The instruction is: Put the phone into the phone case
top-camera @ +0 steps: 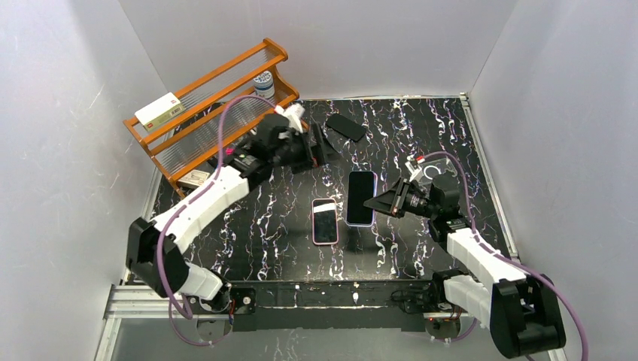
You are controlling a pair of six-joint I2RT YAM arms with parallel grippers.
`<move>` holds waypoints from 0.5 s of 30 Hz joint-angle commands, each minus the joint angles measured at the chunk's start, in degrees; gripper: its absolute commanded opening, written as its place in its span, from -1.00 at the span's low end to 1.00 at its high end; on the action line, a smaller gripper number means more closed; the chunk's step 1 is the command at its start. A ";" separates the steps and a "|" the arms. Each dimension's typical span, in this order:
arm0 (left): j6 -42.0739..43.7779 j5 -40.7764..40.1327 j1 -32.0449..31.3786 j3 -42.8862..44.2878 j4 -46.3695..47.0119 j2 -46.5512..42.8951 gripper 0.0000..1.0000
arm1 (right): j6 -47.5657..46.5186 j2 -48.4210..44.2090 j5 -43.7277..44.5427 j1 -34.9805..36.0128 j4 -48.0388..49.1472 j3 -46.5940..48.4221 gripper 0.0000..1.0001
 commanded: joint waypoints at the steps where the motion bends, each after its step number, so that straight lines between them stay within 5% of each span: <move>1: -2.73 10.88 4.61 -2.21 -0.58 -4.75 0.94 | 8.71 -5.07 -5.51 0.29 12.64 1.70 -0.83; 15: -35.76 21.96 7.52 -21.46 48.78 -7.56 0.92 | 34.59 0.08 -0.83 6.85 49.44 0.72 -0.83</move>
